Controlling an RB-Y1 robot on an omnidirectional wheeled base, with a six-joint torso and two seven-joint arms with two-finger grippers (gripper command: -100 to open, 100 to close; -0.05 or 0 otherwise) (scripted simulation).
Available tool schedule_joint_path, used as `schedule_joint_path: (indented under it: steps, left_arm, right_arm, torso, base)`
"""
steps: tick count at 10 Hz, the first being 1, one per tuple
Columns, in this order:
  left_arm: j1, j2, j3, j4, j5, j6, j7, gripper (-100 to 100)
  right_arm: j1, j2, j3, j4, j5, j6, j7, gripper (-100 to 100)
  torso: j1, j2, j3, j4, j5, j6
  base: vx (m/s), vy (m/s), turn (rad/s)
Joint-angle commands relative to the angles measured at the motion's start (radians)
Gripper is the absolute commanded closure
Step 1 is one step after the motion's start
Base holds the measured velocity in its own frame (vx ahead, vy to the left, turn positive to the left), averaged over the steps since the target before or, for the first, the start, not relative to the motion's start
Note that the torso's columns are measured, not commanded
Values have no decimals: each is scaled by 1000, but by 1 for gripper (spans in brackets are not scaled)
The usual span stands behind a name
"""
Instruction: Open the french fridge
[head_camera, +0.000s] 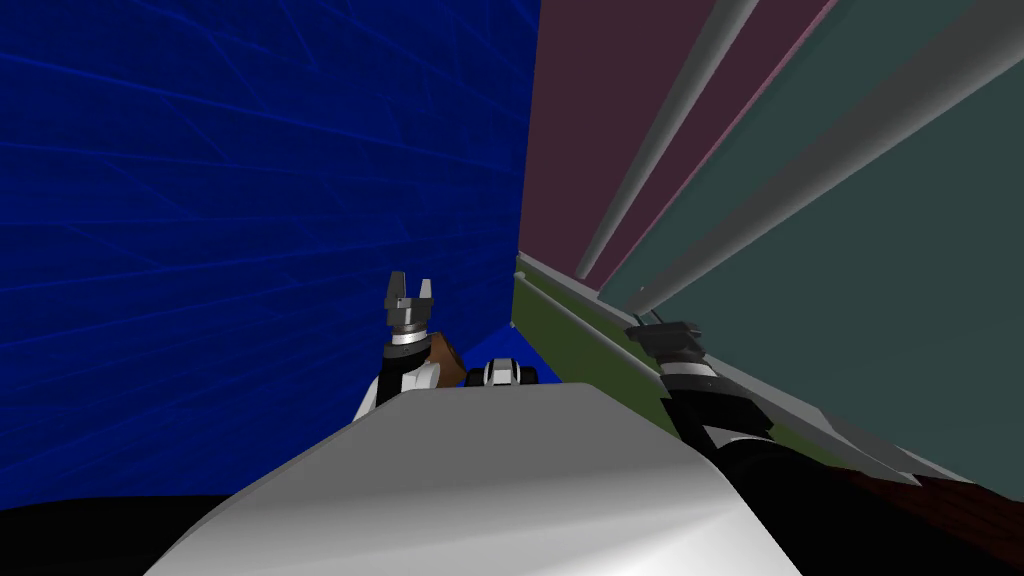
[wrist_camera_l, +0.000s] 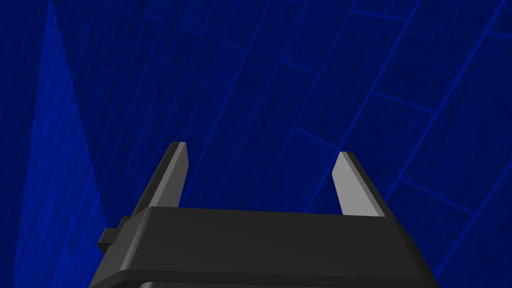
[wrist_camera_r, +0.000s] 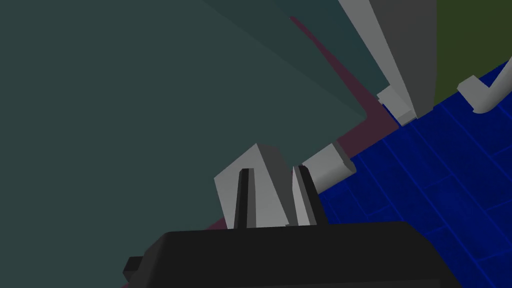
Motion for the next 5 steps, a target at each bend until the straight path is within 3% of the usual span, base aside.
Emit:
schedule_joint_path:
  steps: [1, 5]
  left_arm:
    - [0, 0, 0, 0, 0, 0, 0, 0]
    - [0, 0, 0, 0, 0, 0, 0, 0]
  right_arm:
    - [-16, -49, 9, -9, -13, -32, -7, 100]
    - [-35, -90, 14, -16, -26, -84, -16, 100]
  torso:
    - [0, 4, 2, 0, -1, -2]
    - [2, 3, 1, 2, 2, -1]
  base:
    - [-190, -34, 82]
    - [-168, -24, 64]
